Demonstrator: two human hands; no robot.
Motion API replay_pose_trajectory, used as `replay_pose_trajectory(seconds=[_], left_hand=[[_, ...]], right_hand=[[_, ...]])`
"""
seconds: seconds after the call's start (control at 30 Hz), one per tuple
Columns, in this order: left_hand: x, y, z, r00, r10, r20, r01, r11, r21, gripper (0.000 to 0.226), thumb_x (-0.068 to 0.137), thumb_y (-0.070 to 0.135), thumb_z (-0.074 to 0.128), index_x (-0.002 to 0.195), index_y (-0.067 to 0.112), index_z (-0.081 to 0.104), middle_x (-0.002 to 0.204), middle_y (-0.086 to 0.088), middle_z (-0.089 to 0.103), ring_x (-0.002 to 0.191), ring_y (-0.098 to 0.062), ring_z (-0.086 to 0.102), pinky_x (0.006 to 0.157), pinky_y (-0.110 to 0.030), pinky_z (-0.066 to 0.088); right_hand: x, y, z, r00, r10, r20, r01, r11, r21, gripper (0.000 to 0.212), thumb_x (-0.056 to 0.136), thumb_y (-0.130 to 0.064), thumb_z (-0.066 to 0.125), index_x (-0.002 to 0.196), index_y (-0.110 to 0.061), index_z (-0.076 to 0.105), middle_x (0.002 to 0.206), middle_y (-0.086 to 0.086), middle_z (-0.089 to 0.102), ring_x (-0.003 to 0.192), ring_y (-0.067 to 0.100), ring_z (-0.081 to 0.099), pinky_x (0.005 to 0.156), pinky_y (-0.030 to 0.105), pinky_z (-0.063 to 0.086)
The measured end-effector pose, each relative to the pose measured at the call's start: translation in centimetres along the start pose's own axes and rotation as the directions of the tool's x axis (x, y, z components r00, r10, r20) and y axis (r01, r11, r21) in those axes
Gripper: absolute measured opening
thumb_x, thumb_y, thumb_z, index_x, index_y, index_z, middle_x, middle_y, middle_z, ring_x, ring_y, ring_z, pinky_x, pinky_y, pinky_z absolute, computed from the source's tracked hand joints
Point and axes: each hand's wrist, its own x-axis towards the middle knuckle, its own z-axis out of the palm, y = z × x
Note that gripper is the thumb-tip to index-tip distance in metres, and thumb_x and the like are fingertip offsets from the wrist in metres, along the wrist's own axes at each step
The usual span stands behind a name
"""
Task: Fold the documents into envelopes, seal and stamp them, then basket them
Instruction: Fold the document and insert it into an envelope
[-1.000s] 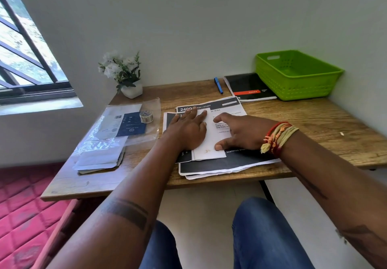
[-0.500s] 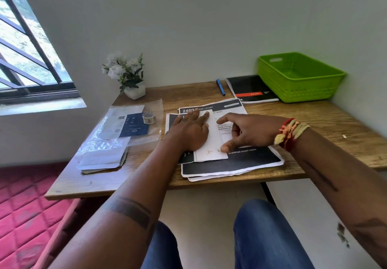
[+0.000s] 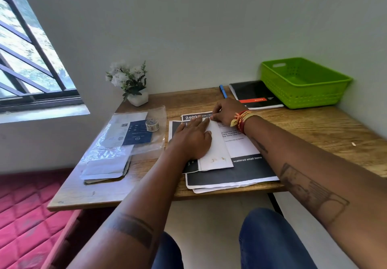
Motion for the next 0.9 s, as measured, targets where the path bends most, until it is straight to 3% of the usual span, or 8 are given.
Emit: replay_pose_trajectory(seconds=[0.2,0.63,0.8,0.9], left_hand=[[-0.2,-0.1,0.1,0.999,0.005,-0.053,-0.006,1.0,-0.03,0.061,0.108,0.039,0.03,0.165,0.021,0.019,0.173,-0.002,0.015,0.159,-0.016,0.009,0.129,-0.039,0.006],[-0.9,0.5,-0.3,0.994,-0.004,-0.108,0.0,0.999,-0.039,0.057,0.108,0.037,0.035,0.161,0.019,0.032,0.169,-0.004,0.028,0.156,-0.019,0.024,0.127,-0.038,0.016],[-1.5,0.8,-0.6,0.972,-0.004,-0.235,-0.005,0.999,-0.038,0.046,0.106,0.029,0.041,0.149,0.019,0.054,0.158,-0.005,0.047,0.143,-0.022,0.044,0.117,-0.037,0.033],[-1.4,1.0,-1.1,0.982,-0.026,-0.187,0.017,0.998,-0.053,0.047,0.105,0.025,0.043,0.151,0.02,0.051,0.159,-0.005,0.044,0.143,-0.025,0.043,0.117,-0.039,0.034]], right_hand=[[0.7,0.8,1.3,0.998,-0.002,-0.066,0.003,1.0,0.008,0.017,0.097,-0.027,0.063,0.103,-0.012,0.068,0.095,0.003,0.067,0.094,0.023,0.064,0.081,0.03,0.047],[0.3,1.0,2.5,0.978,-0.088,-0.186,0.072,0.993,-0.095,0.013,0.097,-0.027,0.063,0.1,-0.014,0.064,0.096,0.005,0.065,0.089,0.021,0.061,0.077,0.031,0.046],[-0.2,1.1,2.1,0.965,-0.141,-0.22,0.153,0.988,0.037,0.01,0.102,-0.024,0.053,0.104,-0.014,0.055,0.086,0.001,0.058,0.08,0.02,0.058,0.07,0.025,0.039],[-0.5,1.0,1.4,0.937,-0.175,-0.301,0.219,0.968,0.121,0.011,0.1,-0.021,0.056,0.108,-0.013,0.058,0.085,-0.002,0.058,0.076,0.015,0.056,0.059,0.014,0.033]])
